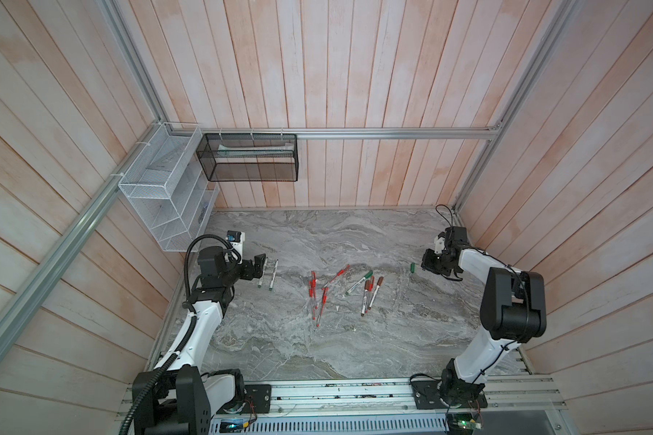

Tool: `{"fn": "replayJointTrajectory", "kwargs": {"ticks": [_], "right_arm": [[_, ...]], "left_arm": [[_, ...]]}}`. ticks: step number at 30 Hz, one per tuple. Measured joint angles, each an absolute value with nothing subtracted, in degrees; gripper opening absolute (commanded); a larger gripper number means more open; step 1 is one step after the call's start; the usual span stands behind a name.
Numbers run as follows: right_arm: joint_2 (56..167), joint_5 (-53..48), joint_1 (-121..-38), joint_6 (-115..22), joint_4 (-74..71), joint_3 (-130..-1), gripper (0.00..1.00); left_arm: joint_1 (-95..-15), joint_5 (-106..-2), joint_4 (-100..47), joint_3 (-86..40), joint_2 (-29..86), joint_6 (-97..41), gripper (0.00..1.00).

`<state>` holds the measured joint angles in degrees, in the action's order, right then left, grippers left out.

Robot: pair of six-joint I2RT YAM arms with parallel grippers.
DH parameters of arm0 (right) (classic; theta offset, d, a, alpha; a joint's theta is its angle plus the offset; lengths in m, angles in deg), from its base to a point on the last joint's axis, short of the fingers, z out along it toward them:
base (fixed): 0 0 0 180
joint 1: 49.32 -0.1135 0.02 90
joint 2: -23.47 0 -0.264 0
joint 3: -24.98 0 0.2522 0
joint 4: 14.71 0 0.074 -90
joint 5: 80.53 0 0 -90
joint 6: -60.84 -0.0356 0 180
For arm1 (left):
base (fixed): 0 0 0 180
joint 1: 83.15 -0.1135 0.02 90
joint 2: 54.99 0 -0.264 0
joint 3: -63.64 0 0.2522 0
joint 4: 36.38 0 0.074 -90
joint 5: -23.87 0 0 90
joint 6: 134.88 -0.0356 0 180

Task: Remove pen caps from pens
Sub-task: Place the pen cap to the middle-right of the table.

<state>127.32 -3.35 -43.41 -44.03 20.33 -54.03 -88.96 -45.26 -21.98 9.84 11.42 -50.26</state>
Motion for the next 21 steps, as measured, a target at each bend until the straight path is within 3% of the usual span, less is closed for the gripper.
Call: {"fn": "replayJointTrajectory", "kwargs": {"ticks": [8, 13, 21], "right_arm": [[131.21, -1.23, -44.20, -42.81, 22.80, -56.26, 0.01], [131.48, -0.66, -44.26, -42.52, 23.15, -56.35, 0.12], [131.48, -0.64, -44.41, -42.39, 23.28, -56.46, 0.21]], "left_arm": [[-89.85, -43.87, -22.02, 9.84, 11.44, -49.78, 0.99], [-90.75, -43.54, -22.46, 10.35, 11.44, -49.78, 0.99], [-91.14, -42.03, -22.61, 10.48, 11.49, -49.78, 0.99]]}}
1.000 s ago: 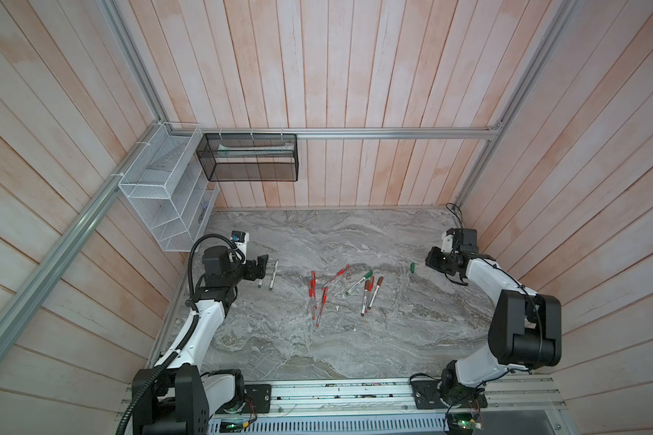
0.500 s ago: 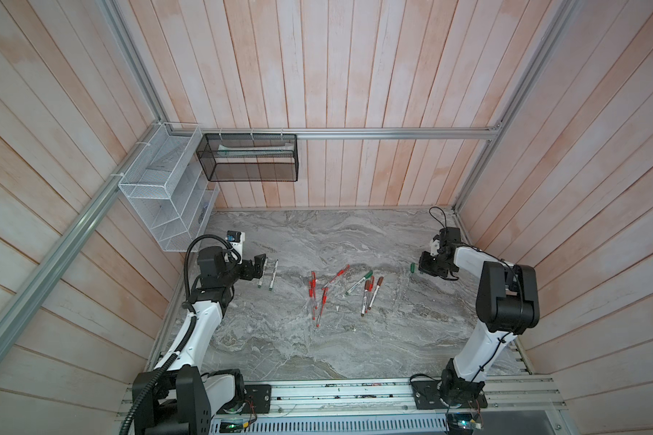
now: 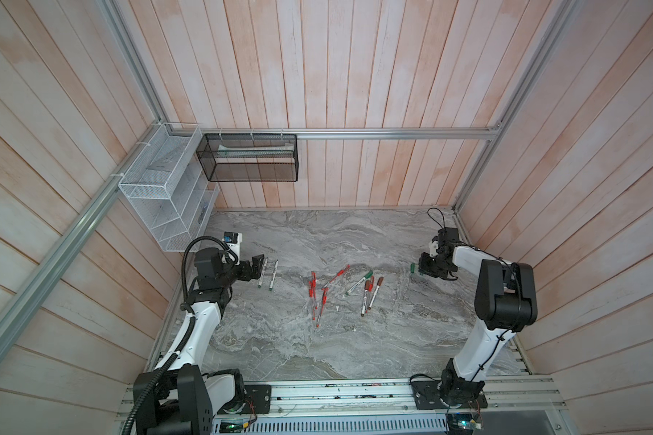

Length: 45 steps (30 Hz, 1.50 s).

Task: Remove pen caps from pens
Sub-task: Place the pen cap to the middle-right of the table, then pick up the pen from the center of the table.

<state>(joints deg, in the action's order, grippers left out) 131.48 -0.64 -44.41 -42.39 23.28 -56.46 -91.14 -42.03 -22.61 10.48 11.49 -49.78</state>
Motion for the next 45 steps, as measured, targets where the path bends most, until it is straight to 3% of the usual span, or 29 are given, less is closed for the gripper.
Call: {"fn": "replayJointTrajectory", "kwargs": {"ticks": [6, 12, 21, 34, 43, 45], "right_arm": [[130.75, -0.62, -44.41, -42.06, 23.56, -56.77, 0.32], [124.63, -0.58, -44.41, -42.06, 23.47, -56.26, 0.34], [101.14, -1.54, -44.41, -43.31, 17.42, -44.02, 0.45], [64.94, 2.00, -44.44, -42.24, 5.99, -22.82, 0.83], [54.02, 6.97, -47.21, -37.06, 3.41, -15.83, 0.87], [52.57, 8.58, -49.60, -35.03, 3.32, -14.69, 0.87]], "left_arm": [[-91.14, -39.93, -22.50, 10.48, 11.97, -50.02, 1.00], [-90.77, -38.44, -21.30, 9.32, 13.96, -50.09, 1.00], [-81.00, -38.71, -16.73, 2.70, 18.63, -53.41, 1.00], [-64.94, -42.95, -6.85, -7.51, 30.52, -58.94, 0.99], [-55.52, -47.71, -2.55, -16.95, 39.73, -60.69, 0.98], [-53.22, -49.66, -1.26, -19.58, 42.48, -60.84, 0.93]]}}
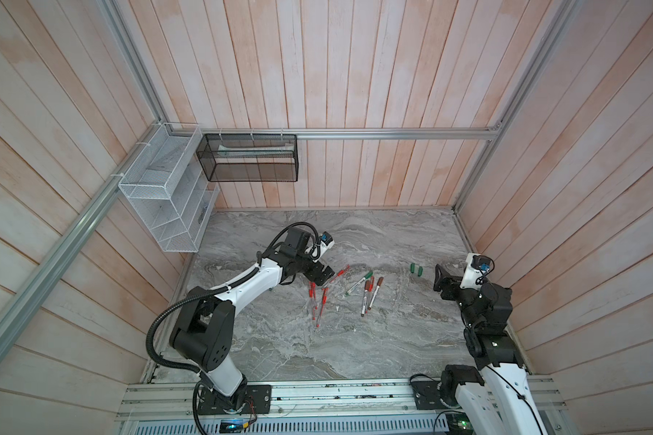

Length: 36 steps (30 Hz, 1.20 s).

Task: Remove pen caps from pens
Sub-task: Pick up the pen from the center of the table.

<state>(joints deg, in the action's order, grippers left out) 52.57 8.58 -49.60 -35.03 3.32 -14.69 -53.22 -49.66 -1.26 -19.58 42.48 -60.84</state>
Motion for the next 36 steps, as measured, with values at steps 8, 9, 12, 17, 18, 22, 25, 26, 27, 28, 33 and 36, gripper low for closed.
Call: {"fn": "replayJointTrajectory", "kwargs": {"ticks": [8, 9, 12, 17, 18, 22, 25, 26, 27, 28, 33, 36], "right_arm": [[44.86, 13.44, -60.04, -26.96, 3.37, -8.99, 0.95], [43.65, 13.46, -60.00, -26.52, 3.37, -8.35, 0.95], [42.04, 13.22, -60.00, -26.00, 3.19, -7.85, 0.95], [39.41, 12.36, -60.00, -25.67, 1.94, -6.76, 0.95], [39.11, 12.32, -60.00, -25.65, 1.84, -6.69, 0.95], [38.76, 12.15, -60.00, -25.19, 1.35, -6.61, 0.95], [38.67, 12.17, -60.00, -24.89, 0.94, -6.43, 0.95], [38.67, 12.17, -60.00, -24.84, 0.90, -6.41, 0.95], [38.67, 12.17, -60.00, -24.82, 0.79, -6.39, 0.95], [38.67, 12.15, -60.00, -24.82, 0.72, -6.39, 0.95], [38.67, 12.15, -60.00, -24.64, 0.48, -6.30, 0.95], [38.67, 12.01, -60.00, -24.62, 0.35, -6.26, 0.95]], "left_arm": [[-47.52, -52.59, 3.94, -31.71, 54.17, -60.10, 0.88], [-46.99, -52.87, 4.75, -33.39, 55.62, -59.95, 0.88], [-45.44, -53.20, 6.65, -38.66, 60.29, -59.49, 0.80], [-43.49, -54.25, 9.58, -45.37, 66.87, -59.20, 0.75], [-43.17, -54.49, 9.95, -46.33, 67.99, -59.16, 0.72], [-42.49, -54.66, 11.86, -48.80, 71.02, -58.79, 0.62], [-42.25, -55.08, 12.77, -50.96, 73.23, -58.83, 0.60], [-42.21, -55.27, 12.80, -51.16, 73.65, -58.81, 0.60], [-42.21, -55.38, 12.97, -51.22, 74.04, -58.81, 0.60], [-42.21, -55.49, 13.28, -51.22, 74.39, -58.79, 0.59], [-42.01, -56.13, 14.24, -51.66, 75.22, -58.79, 0.54], [-41.59, -56.15, 14.26, -51.66, 75.33, -58.87, 0.49]]}}
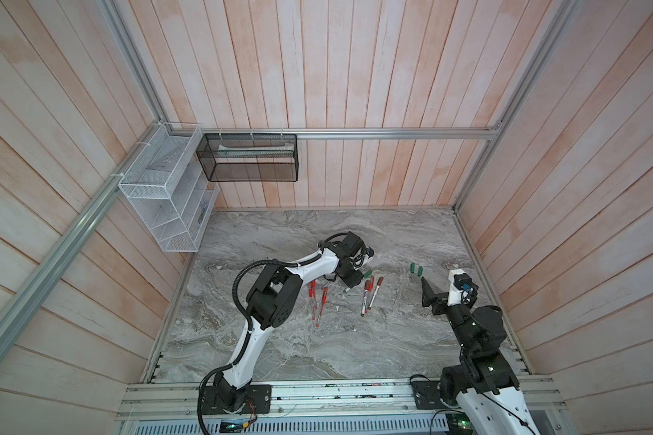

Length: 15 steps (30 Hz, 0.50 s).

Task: Remove pen caps from pens
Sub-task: Pick up the pen from the center of the table.

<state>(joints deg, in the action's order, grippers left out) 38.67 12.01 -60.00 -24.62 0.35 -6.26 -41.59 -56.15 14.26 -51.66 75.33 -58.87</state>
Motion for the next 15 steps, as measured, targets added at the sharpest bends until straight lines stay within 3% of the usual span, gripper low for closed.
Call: {"fn": "replayJointTrajectory", "kwargs": {"ticks": [15], "right_arm": [[38.37, 11.93, -60.00, -24.60, 0.28, -5.58, 0.95]], "left_arm": [[-41.07, -57.02, 13.47, -51.90, 75.83, -58.63, 0.18]]}}
